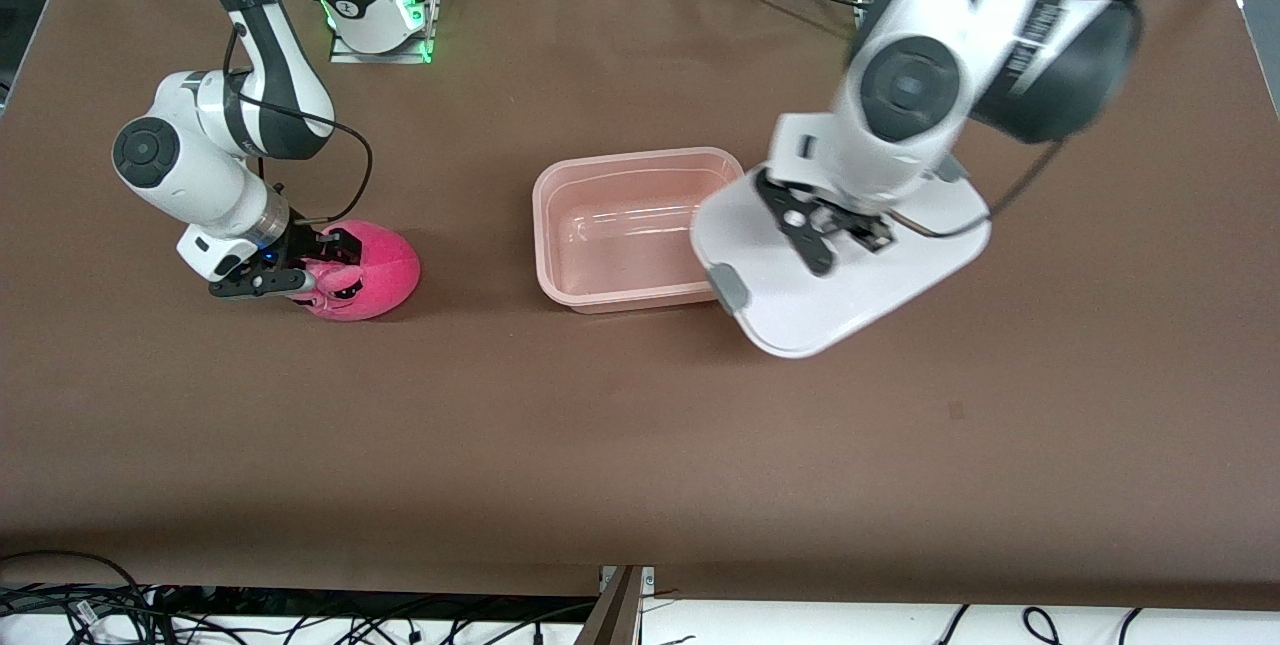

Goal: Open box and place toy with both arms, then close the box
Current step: 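Lift the lid off with the left gripper while the right gripper grasps the toy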

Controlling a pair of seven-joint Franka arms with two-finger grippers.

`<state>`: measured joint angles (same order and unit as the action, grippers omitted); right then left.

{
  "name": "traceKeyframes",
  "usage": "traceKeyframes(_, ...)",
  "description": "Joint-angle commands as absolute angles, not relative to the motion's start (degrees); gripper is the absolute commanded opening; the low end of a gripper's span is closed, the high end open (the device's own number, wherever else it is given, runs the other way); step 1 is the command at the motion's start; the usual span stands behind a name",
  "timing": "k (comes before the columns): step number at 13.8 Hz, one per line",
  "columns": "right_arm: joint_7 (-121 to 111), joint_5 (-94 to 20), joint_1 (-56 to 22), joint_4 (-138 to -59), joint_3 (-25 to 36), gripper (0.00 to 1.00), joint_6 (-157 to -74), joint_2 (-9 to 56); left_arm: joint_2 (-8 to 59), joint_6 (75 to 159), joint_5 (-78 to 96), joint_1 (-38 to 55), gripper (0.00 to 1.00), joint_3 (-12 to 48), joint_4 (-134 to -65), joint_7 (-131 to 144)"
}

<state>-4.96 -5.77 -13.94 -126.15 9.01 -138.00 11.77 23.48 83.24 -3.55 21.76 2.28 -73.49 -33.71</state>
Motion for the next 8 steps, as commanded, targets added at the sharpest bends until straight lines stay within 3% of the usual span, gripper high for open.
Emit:
traceKeyframes(1, -4.57, -5.80, -14.15, -127.09, 8.96, 0.64, -139.22, 11.51, 23.82, 81.74, -4.66, 13.13, 0.00, 3.25, -72.16, -43.82)
traceKeyframes(7, -5.27, -5.80, -14.15, -126.65, 8.96, 0.00, -138.61, 11.43, 24.61, 82.27, -7.81, -0.60, 0.00, 3.16, -72.25, -60.19)
traceKeyframes(8, -5.27, -5.71, -14.15, -126.48, 8.88, 0.00, -138.52, 11.34, 24.70, 82.35, -7.82, -1.31, 0.00, 3.16, -72.25, -61.16)
